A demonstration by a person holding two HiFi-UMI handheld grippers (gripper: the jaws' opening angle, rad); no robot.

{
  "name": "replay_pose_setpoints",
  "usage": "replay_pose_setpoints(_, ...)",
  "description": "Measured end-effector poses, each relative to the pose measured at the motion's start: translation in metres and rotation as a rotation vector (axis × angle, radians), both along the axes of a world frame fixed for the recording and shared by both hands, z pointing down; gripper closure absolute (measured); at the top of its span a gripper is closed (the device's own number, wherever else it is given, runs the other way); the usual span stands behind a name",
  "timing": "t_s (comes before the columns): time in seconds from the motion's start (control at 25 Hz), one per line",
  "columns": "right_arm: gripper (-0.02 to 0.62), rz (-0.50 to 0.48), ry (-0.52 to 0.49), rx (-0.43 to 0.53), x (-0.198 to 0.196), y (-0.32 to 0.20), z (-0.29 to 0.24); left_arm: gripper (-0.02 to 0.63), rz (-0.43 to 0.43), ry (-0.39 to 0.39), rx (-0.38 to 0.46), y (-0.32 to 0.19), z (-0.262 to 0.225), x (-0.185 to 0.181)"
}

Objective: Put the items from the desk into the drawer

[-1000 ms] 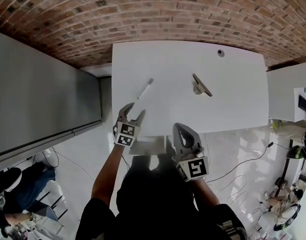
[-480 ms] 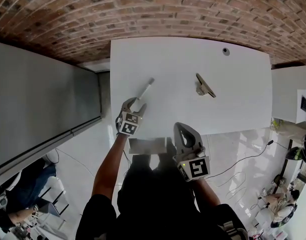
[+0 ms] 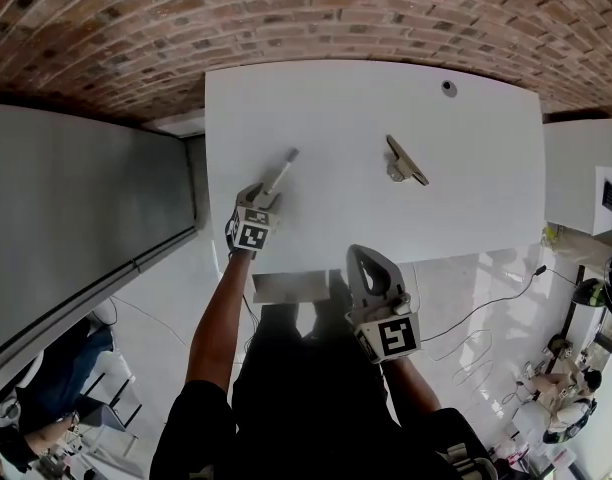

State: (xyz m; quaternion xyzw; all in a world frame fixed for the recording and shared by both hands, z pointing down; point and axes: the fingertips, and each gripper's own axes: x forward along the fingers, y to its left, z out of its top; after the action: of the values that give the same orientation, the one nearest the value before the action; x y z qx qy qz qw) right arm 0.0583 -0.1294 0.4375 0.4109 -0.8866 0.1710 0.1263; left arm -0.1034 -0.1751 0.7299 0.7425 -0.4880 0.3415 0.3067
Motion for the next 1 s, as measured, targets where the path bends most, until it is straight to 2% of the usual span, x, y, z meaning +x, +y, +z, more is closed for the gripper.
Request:
replay_pose_setpoints(0.08,0.598,0.001,0.001,-0.002,0.003,0.000,0.001,0.416,0.007,-0.016,-0.014,-0.001,0.007,-0.001)
replay_pose_setpoints(0.24,0.597,-0.008,-0.010,0.031,0.007,-0.002,-0.001,0.495,0.053,-0.077,-0.049,0.003,0.020,0.001)
replay_pose_setpoints(0.32,0.597,-0.011,-0.019,0.043,0.007,-0.003,-0.003,0.512,0.051,-0.070,-0.051,0.004,0.020,0.002)
replay_pose_setpoints(0.44,0.597,-0.001,-0.024,0.026,0.010,0.000,0.000,0.515,0.045,-0.062,-0.042,0.004,0.020,0.003)
replay_pose_setpoints(0.52,0.598,0.006,-0.013,0.013,0.012,0.002,0.001,0.540,0.039,-0.061,-0.042,0.005,0.020,0.003)
replay_pose_setpoints(0.72,0.597,-0.003,-0.021,0.046,0.014,0.007,-0.005,0.545,0.022,-0.047,-0.044,0.011,0.020,0.004)
replay_pose_setpoints(1.0,0.597,0.000,-0.007,0.075,0.017,0.016,-0.013,0.546,-0.012,0.011,0.003,0.026,0.005,0.007)
